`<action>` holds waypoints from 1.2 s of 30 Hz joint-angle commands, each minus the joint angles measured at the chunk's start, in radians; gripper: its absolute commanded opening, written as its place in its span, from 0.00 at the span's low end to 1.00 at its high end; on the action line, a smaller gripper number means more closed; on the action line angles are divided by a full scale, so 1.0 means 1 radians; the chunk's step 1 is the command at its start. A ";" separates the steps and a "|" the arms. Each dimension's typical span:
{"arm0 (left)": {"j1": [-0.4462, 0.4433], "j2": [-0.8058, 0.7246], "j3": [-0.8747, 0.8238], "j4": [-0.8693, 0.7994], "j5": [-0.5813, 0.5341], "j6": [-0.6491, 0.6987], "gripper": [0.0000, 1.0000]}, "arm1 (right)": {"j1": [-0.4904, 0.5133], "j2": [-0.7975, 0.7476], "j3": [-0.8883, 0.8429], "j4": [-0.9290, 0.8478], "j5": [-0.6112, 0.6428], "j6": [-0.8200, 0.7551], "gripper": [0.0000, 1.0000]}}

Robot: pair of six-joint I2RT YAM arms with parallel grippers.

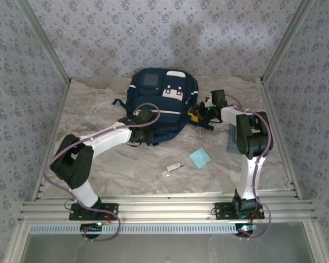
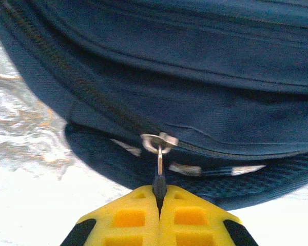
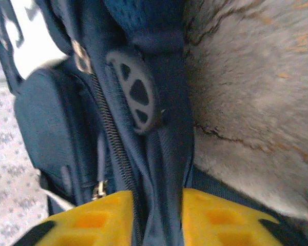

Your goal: Pack books, pencil case, and school supplies into a backpack

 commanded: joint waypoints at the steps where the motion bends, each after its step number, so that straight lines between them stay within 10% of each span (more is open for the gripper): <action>1: -0.048 0.021 0.107 0.023 0.076 0.010 0.00 | 0.005 -0.157 -0.047 -0.059 0.045 -0.054 0.50; 6: -0.105 0.058 0.160 0.108 0.175 -0.057 0.00 | 0.039 -0.327 -0.195 -0.121 0.067 -0.080 0.67; 8: -0.118 0.066 0.160 0.173 0.225 -0.098 0.00 | 0.072 -0.392 -0.288 -0.079 0.071 -0.031 0.99; 24: -0.148 0.102 0.264 0.360 0.356 -0.174 0.00 | 0.219 -0.622 -0.586 0.236 0.228 0.152 0.99; 27: -0.150 0.096 0.244 0.396 0.377 -0.201 0.00 | 0.221 -0.579 -0.611 0.381 0.257 0.213 0.86; 33: -0.151 0.072 0.216 0.394 0.373 -0.200 0.00 | 0.223 -0.498 -0.579 0.483 0.290 0.232 0.08; 36: -0.136 0.056 0.213 0.351 0.343 -0.147 0.00 | 0.212 -0.521 -0.571 0.439 0.286 0.204 0.00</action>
